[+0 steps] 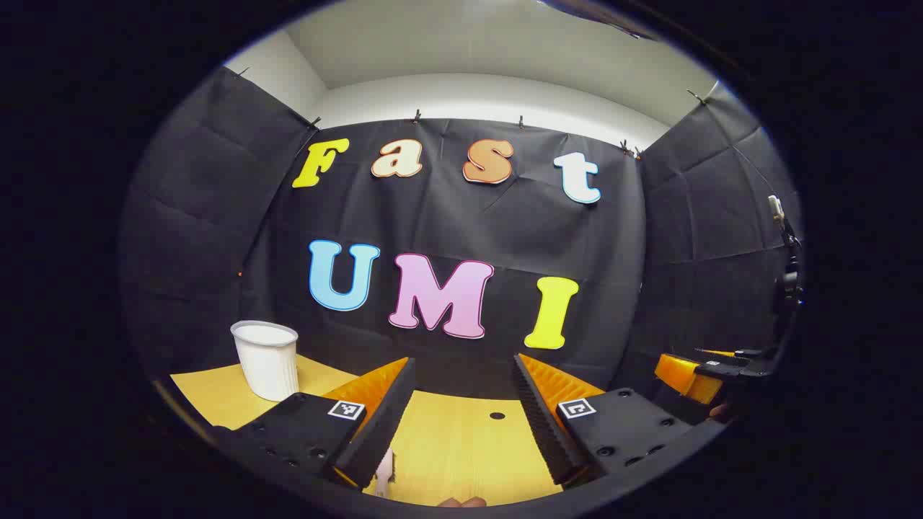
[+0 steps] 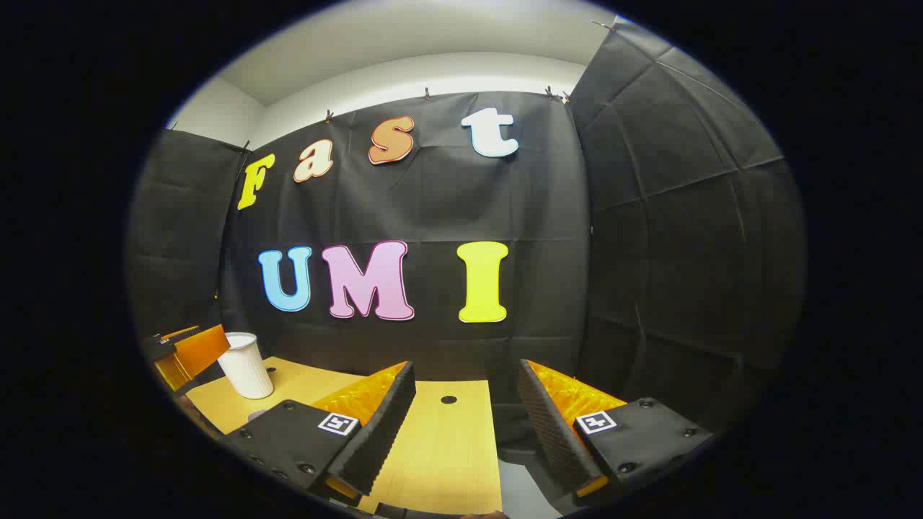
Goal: Pick up the small broom and dustpan from the desktop, sweep the trash into the dustpan with the broom, and then empty the trash into the garbage bin.
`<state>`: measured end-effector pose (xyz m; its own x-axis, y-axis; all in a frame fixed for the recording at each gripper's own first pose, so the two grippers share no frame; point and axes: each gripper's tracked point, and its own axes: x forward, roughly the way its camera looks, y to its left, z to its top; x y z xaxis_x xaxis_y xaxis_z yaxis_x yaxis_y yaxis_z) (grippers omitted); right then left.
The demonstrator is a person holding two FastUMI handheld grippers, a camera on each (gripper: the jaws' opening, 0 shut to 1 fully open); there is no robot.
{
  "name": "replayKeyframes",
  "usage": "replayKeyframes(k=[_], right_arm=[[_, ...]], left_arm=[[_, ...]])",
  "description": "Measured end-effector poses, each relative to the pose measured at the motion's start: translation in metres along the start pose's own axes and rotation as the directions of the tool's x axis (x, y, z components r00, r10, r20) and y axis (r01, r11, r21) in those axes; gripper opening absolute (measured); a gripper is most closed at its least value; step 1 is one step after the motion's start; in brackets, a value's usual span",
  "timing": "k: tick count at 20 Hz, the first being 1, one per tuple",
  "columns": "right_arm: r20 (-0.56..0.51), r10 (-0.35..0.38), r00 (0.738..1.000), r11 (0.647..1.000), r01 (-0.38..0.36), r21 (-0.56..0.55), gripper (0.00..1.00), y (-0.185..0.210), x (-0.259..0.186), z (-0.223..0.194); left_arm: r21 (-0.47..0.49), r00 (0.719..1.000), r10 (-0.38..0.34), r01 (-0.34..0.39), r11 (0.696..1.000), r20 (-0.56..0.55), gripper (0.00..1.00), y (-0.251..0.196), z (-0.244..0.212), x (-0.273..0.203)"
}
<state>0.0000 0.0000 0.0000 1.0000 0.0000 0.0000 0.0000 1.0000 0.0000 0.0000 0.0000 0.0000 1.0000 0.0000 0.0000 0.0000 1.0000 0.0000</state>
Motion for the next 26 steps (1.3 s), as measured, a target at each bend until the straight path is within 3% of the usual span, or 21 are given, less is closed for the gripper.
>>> replayKeyframes(k=[10, 12, 13, 20, 26], right_arm=[[0.016, -0.002, 1.000, 0.999, 0.003, -0.047, 0.89, 0.011, -0.003, 0.005], [0.011, -0.014, 1.000, 0.998, 0.015, -0.058, 0.94, 0.012, -0.006, 0.004], [0.012, -0.024, 1.000, 0.998, 0.025, -0.064, 0.89, 0.011, -0.008, 0.004], [0.026, -0.122, 0.992, 0.990, 0.123, -0.069, 0.88, -0.005, -0.027, 0.010], [0.048, -0.131, 0.990, 0.989, 0.133, -0.062, 0.89, -0.007, -0.028, 0.018]], left_arm=[[0.034, 1.000, -0.006, 0.005, 0.999, 0.013, 0.80, 0.007, 0.006, 0.001], [0.030, 1.000, -0.026, 0.026, 0.999, 0.012, 0.80, 0.004, 0.004, 0.003], [0.018, 0.999, -0.041, 0.041, 0.999, 0.008, 0.80, 0.003, 0.003, 0.005], [-0.023, 0.987, -0.162, 0.161, 0.987, -0.021, 0.80, -0.017, -0.009, 0.027], [0.000, 0.980, -0.199, 0.199, 0.980, 0.000, 0.80, -0.030, 0.002, 0.027]])
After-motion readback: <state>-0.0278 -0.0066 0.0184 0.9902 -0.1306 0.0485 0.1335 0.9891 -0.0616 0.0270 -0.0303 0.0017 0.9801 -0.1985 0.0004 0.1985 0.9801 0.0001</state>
